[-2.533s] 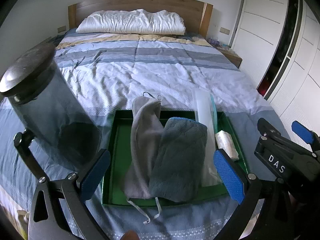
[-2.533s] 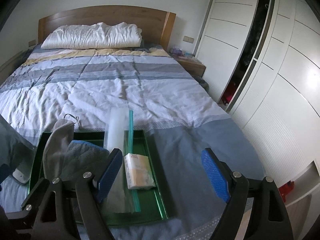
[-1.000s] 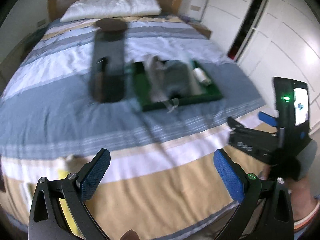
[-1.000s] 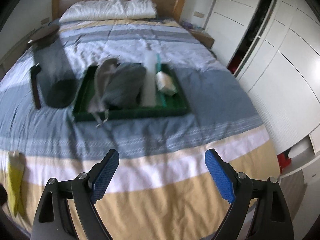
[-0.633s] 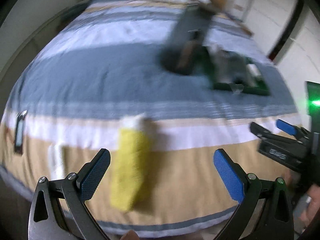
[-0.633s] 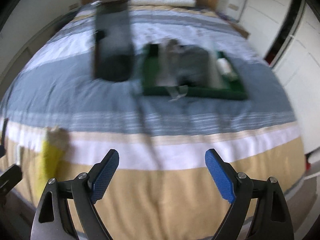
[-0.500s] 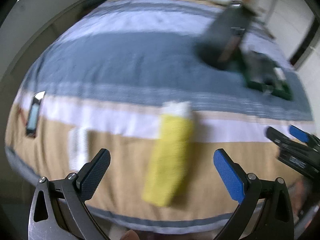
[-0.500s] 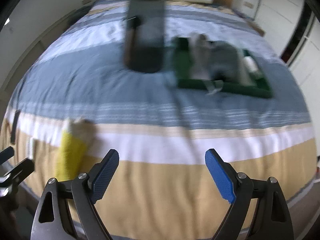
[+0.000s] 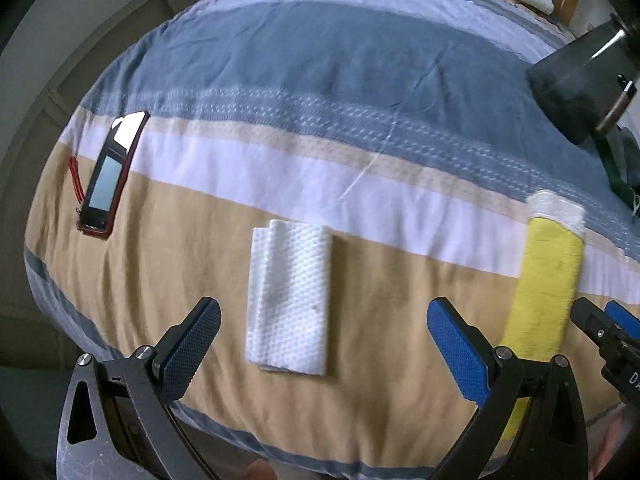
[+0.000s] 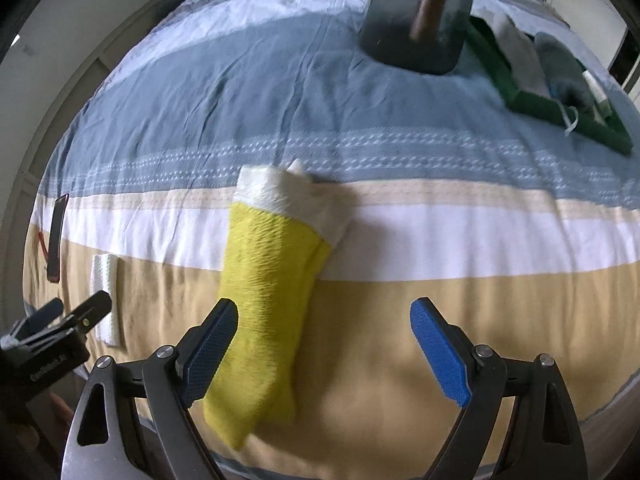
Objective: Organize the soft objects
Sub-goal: 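Lower the left gripper over the white cloth while the right gripper approaches the yellow towel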
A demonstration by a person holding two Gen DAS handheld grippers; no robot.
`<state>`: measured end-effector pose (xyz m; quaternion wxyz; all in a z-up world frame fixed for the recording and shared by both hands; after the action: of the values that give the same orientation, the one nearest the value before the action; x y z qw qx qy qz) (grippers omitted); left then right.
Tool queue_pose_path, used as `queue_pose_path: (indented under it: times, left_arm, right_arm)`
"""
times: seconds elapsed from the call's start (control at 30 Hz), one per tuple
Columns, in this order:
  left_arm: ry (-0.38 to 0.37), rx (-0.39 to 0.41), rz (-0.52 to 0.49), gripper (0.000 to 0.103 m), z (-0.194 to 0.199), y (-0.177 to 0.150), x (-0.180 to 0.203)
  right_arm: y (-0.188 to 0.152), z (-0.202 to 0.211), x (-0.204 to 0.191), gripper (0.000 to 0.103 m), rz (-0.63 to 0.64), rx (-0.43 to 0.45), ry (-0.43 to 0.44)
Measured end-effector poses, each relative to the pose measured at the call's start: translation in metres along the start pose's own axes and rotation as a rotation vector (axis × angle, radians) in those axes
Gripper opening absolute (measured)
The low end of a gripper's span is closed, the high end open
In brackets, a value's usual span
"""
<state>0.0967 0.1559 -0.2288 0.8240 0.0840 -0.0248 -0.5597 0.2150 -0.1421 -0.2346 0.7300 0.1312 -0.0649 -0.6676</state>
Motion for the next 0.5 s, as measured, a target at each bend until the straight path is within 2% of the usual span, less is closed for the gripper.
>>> queue_pose_path:
  times: [0.13,0.5]
  left_arm:
    - [-0.029,-0.01,-0.001,0.101,-0.012,-0.001,-0.006]
    - [-0.013,-0.036,-0.016,0.101,-0.052,-0.001,-0.021]
  right_arm:
    - [-0.001,-0.021,-0.01,0.09,-0.02,-0.024,-0.011]
    - [-0.002,-0.061,-0.025,0.091,-0.053,-0.056,-0.041]
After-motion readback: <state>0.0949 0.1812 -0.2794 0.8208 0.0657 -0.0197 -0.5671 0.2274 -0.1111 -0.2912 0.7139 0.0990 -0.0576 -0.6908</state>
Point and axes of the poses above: each gripper's, at about its wrist camera, not at the fingertips, and z roughly against the way its jaws point, x to its right, y to its top, the point moved 9 cm from there along -z, roughly the way its jaws point, and after that the axes turned 6 degrees about -x, right-handed, at the moved point
